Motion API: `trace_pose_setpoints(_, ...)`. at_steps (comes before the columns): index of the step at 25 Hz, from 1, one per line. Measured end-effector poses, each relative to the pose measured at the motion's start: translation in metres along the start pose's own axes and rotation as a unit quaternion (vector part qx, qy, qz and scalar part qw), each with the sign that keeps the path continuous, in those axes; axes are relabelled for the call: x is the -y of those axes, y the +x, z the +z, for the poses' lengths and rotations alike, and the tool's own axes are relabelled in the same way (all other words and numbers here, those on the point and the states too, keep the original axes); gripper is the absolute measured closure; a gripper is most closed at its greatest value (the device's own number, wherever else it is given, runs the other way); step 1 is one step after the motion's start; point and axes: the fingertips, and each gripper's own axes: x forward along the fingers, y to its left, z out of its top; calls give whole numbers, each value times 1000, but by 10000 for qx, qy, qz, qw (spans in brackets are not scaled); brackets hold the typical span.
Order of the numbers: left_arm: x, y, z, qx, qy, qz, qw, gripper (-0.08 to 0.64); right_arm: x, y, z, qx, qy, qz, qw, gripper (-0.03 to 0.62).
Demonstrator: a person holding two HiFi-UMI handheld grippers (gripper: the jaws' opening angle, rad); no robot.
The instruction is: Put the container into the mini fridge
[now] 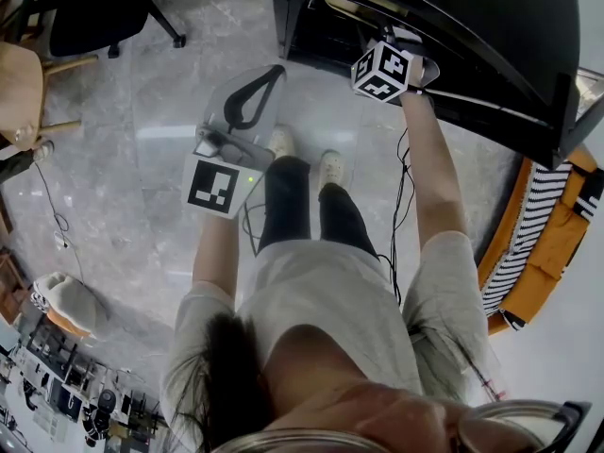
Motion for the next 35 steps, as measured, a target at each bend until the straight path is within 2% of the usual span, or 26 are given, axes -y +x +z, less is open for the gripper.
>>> trace_pose_setpoints(10, 1, -1, 0, -15, 0, -16, 10000, 558, 6, -2, -1, -69, -63, -186, 9998, 557)
trace_pose_setpoints(17, 7, 0, 3, 23, 13, 6, 10000, 558, 9, -17, 6, 177, 179, -343, 9991, 563)
trace_pose_setpoints(25, 18, -2, 11, 61, 76, 22, 10000, 558, 7, -52, 21, 741, 955, -454, 9916, 597)
trace_pose_setpoints(35, 34, -5, 25, 118, 131, -10, 9998, 558, -6, -107, 32, 1425, 2150, -416, 9653, 595)
